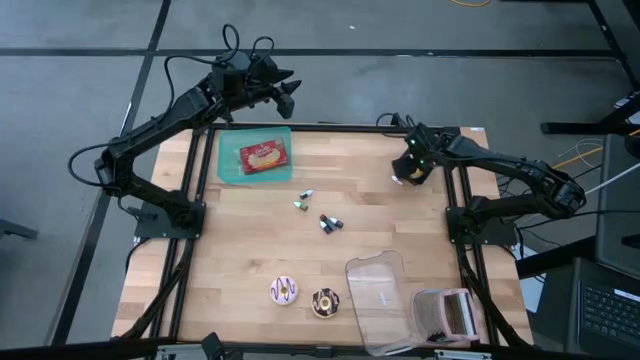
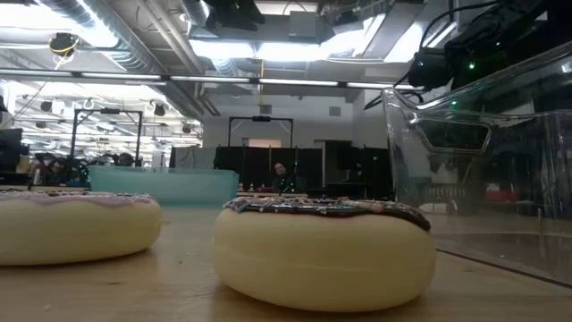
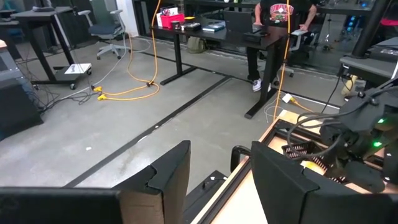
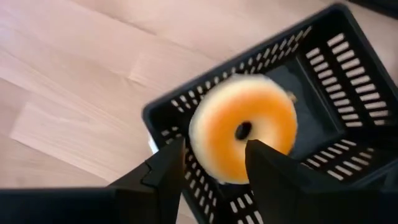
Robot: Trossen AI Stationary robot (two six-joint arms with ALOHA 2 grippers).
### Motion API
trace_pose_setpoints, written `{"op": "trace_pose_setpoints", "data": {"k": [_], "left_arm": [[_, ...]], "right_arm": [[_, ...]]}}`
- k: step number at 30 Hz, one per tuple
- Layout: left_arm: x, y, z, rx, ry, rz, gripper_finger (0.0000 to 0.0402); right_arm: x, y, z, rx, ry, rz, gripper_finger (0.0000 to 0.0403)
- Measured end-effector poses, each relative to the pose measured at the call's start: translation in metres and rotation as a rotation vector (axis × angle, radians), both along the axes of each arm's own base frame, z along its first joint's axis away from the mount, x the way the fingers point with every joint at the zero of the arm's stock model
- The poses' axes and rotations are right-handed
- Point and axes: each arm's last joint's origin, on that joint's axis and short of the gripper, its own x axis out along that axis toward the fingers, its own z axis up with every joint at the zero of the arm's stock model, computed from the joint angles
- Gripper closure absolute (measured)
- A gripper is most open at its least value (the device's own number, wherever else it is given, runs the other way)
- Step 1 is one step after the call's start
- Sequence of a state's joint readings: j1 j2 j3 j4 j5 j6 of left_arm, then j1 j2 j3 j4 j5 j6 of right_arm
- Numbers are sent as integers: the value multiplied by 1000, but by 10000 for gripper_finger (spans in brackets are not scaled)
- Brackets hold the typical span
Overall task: Pick & Place Food Item
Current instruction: Put the white donut into the black bin
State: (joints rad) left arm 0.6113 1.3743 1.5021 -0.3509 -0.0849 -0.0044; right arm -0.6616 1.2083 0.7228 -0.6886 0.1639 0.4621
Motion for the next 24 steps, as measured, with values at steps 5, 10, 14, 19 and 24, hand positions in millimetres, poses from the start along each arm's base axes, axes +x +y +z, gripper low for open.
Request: {"op": "trace_pose_setpoints", "data": {"k": [5, 10, 14, 19, 24], "left_arm": [[0, 0, 0, 0, 0, 1, 238], [0, 0, 0, -2, 4, 1, 238], [-1, 0, -2, -15, 22, 2, 238], [-1, -1, -4, -24, 35, 2, 238], [-1, -1, -4, -24, 35, 2, 238]], "right_arm": [[7, -5, 18, -46, -41, 3, 236], [8, -10, 27, -77, -48, 1, 236], [3, -8, 15, -9, -55, -23, 236], [2, -6, 11, 26, -77, -61, 243], [2, -8, 5, 31, -61, -87, 278]]}}
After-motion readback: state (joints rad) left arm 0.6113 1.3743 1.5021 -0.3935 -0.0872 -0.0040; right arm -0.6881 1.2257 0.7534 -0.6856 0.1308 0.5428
